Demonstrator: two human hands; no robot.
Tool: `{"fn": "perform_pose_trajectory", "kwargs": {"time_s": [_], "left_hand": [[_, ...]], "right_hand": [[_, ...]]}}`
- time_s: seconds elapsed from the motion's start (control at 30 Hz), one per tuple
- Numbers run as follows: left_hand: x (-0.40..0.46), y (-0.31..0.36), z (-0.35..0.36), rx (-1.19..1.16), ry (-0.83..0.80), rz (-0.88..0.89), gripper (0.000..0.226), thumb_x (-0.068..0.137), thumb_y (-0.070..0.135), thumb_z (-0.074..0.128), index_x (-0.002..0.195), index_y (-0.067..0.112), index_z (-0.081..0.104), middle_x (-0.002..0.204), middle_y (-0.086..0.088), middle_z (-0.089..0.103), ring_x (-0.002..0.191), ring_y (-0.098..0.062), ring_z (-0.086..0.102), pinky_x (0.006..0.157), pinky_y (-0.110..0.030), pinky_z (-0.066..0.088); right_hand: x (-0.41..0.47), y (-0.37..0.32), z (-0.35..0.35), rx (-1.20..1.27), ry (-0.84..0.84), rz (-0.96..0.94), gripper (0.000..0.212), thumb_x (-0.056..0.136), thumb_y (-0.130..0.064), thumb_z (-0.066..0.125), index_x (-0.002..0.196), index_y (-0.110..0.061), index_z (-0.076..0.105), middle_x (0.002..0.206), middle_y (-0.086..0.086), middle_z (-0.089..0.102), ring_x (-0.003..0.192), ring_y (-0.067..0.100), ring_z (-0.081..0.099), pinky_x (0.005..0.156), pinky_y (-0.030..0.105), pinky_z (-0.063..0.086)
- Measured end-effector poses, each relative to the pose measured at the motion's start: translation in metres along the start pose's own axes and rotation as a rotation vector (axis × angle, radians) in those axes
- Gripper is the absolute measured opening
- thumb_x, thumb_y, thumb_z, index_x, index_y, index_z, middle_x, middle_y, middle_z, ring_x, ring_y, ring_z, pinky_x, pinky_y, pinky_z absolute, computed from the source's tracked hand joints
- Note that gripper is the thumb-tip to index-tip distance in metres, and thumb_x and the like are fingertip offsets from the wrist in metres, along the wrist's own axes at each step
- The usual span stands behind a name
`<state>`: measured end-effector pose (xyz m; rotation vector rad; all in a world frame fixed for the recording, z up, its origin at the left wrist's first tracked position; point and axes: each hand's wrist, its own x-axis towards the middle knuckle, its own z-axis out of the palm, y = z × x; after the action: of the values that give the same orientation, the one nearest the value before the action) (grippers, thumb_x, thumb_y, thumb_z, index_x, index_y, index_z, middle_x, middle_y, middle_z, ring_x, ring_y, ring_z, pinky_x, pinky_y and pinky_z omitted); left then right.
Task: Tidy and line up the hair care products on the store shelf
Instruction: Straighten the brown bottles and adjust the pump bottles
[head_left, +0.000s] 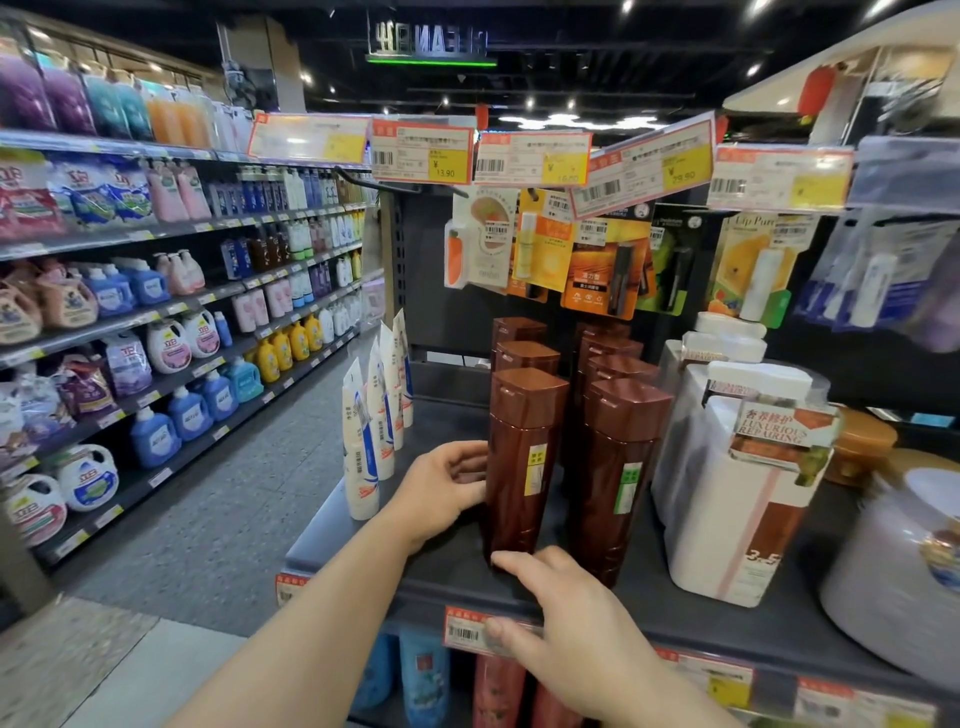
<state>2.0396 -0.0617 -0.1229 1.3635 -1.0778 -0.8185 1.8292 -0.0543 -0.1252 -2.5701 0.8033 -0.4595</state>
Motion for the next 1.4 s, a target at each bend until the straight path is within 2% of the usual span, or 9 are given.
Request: {"fn": "perform_pose_trajectory", "kwargs": {"time_s": [0.37, 0.63, 0.77, 0.83, 0.93, 1.03, 1.17, 1.3, 1.4], "left_hand": [[0.006, 0.005, -0.007, -0.027, 0.226, 0.039, 0.037, 0.085, 0.032, 0.072, 0.119, 0.034, 0.059, 0.119, 0.013, 0.067, 0.108, 0.0, 0.062, 0.09, -0.027, 0.054], [0.025, 0.005, -0.001, -0.131, 0.246, 0.004, 0.042, 0.082, 0.026, 0.076, 0.12, 0.029, 0.06, 0.117, 0.012, 0.065, 0.103, 0.004, 0.06, 0.079, -0.015, 0.051], [0.012, 0.005, -0.003, -0.12, 0.249, 0.039, 0.034, 0.084, 0.024, 0.074, 0.115, 0.03, 0.061, 0.115, 0.013, 0.066, 0.094, 0.014, 0.061, 0.073, -0.008, 0.05], [0.004, 0.01, -0.006, -0.108, 0.241, 0.063, 0.031, 0.086, 0.024, 0.072, 0.114, 0.032, 0.061, 0.113, 0.015, 0.065, 0.092, 0.019, 0.059, 0.073, -0.006, 0.049], [-0.008, 0.026, -0.006, -0.151, 0.255, 0.077, 0.028, 0.087, 0.023, 0.071, 0.112, 0.032, 0.062, 0.113, 0.014, 0.067, 0.096, 0.011, 0.062, 0.089, -0.02, 0.053], [-0.016, 0.055, -0.001, -0.146, 0.231, 0.15, 0.025, 0.088, 0.024, 0.069, 0.112, 0.031, 0.064, 0.106, 0.014, 0.071, 0.093, 0.009, 0.064, 0.077, -0.012, 0.053], [-0.021, 0.094, 0.004, -0.142, 0.172, 0.287, 0.023, 0.086, 0.027, 0.071, 0.108, 0.032, 0.067, 0.101, 0.018, 0.073, 0.094, 0.005, 0.066, 0.071, -0.007, 0.049], [-0.023, 0.105, 0.015, 0.123, 0.125, 0.336, 0.057, 0.064, 0.06, 0.072, 0.116, 0.041, 0.062, 0.113, 0.022, 0.065, 0.106, 0.008, 0.058, 0.089, -0.016, 0.048], [-0.023, 0.098, 0.021, 0.249, 0.156, 0.371, 0.06, 0.059, 0.065, 0.071, 0.116, 0.047, 0.059, 0.115, 0.023, 0.06, 0.108, 0.008, 0.055, 0.095, -0.019, 0.046]], "right_hand": [[0.001, 0.001, -0.001, -0.019, -0.024, 0.007, 0.059, 0.078, -0.064, 0.054, 0.134, -0.053, 0.036, 0.121, -0.025, 0.043, 0.113, -0.006, 0.044, 0.094, 0.01, 0.035], [0.004, -0.003, -0.007, -0.043, -0.016, 0.018, 0.052, 0.081, -0.067, 0.053, 0.128, -0.059, 0.032, 0.127, -0.023, 0.041, 0.115, -0.014, 0.037, 0.085, -0.008, 0.016], [-0.001, -0.031, -0.031, -0.024, 0.021, -0.07, 0.044, 0.077, -0.057, 0.065, 0.116, -0.059, 0.046, 0.111, -0.028, 0.055, 0.11, -0.012, 0.051, 0.093, 0.003, 0.033], [0.002, -0.052, -0.066, 0.06, 0.196, -0.168, 0.031, 0.07, -0.057, 0.069, 0.1, -0.055, 0.063, 0.094, -0.025, 0.065, 0.094, -0.01, 0.06, 0.083, 0.008, 0.044], [0.03, -0.079, -0.133, 0.03, 0.355, -0.288, 0.029, 0.073, -0.058, 0.063, 0.097, -0.043, 0.068, 0.09, -0.024, 0.066, 0.086, -0.004, 0.062, 0.075, 0.008, 0.046], [0.077, -0.089, -0.185, -0.04, 0.408, -0.311, 0.022, 0.077, -0.047, 0.065, 0.097, -0.036, 0.067, 0.081, -0.019, 0.066, 0.08, -0.003, 0.061, 0.071, 0.012, 0.049], [0.142, -0.068, -0.211, -0.232, 0.25, -0.189, 0.021, 0.084, -0.039, 0.068, 0.104, -0.037, 0.064, 0.09, -0.02, 0.064, 0.081, -0.004, 0.06, 0.074, 0.02, 0.052], [0.187, -0.045, -0.192, -0.386, 0.017, -0.09, 0.04, 0.086, -0.041, 0.065, 0.125, -0.035, 0.056, 0.118, -0.007, 0.062, 0.099, 0.009, 0.057, 0.086, 0.027, 0.047], [0.207, -0.036, -0.176, -0.47, -0.068, -0.069, 0.047, 0.088, -0.041, 0.063, 0.132, -0.035, 0.051, 0.128, -0.003, 0.057, 0.112, 0.017, 0.054, 0.085, 0.026, 0.04]]}}
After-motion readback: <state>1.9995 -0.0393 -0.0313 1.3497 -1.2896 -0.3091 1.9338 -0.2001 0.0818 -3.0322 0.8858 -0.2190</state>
